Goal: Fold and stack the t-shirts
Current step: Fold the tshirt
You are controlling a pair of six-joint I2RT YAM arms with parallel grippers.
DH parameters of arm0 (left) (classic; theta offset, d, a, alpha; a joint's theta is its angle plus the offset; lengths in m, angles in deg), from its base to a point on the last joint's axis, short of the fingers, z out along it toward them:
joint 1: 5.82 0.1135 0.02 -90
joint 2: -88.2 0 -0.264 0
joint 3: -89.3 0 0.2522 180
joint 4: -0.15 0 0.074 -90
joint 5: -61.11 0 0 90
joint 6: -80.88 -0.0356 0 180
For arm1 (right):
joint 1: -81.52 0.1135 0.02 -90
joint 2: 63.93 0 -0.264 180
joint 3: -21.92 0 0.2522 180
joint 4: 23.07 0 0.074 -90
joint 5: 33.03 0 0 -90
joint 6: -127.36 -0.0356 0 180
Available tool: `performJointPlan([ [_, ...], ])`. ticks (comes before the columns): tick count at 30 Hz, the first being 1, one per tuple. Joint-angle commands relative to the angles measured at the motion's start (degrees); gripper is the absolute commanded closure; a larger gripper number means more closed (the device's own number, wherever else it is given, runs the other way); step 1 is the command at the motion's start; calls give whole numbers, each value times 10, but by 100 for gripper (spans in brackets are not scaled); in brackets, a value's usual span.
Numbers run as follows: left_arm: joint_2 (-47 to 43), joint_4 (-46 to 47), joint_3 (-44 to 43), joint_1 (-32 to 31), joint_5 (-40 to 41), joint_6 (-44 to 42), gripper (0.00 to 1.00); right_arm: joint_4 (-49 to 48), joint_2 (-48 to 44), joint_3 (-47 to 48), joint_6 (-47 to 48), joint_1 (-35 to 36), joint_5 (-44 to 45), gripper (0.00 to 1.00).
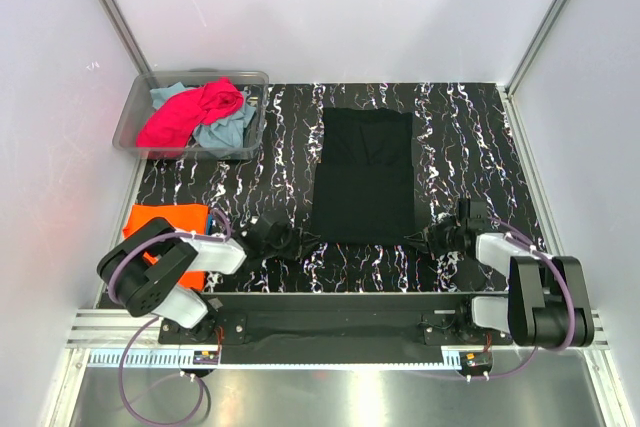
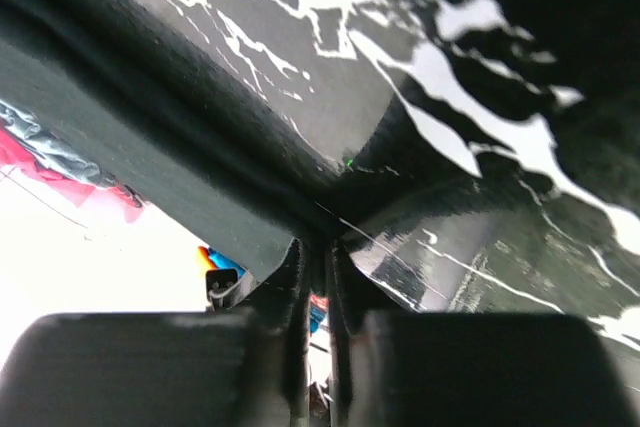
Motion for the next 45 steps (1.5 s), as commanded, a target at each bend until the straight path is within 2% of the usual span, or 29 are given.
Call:
performJointPlan([
  [1, 28, -5, 23, 10, 24, -15, 80, 17, 35, 6, 35, 4, 44, 95],
  [2, 31, -3, 19, 13, 20, -35, 91, 18, 36, 6, 38, 4, 39, 99],
  [4, 33, -18, 7, 21, -1, -56, 100, 28, 28, 9, 56, 4, 30, 100],
  [9, -25, -84, -18, 23, 7, -100, 100, 108, -7, 45, 104, 36, 14, 100],
  [12, -71, -154, -35, 21, 9, -136, 100, 158, -29, 74, 125, 50, 5, 100],
  [16, -135, -170, -17, 19, 0, -141, 100, 223, -96, 103, 117, 90, 6, 100],
  [20, -219, -254, -10, 17, 3, -159, 100, 319, -167, 133, 108, 136, 42, 100],
  [25, -347, -328, 2, 15, 7, -169, 100, 382, -253, 120, 77, 171, 36, 100],
  [29, -410, -364, 16, 13, -12, -173, 100, 426, -305, 116, 52, 200, 35, 100],
  [39, -501, -481, -37, -10, -3, -196, 100, 492, -388, 118, 7, 256, 25, 100],
  [45, -501, -508, -60, -33, 0, -201, 100, 508, -416, 108, 0, 263, 12, 100],
])
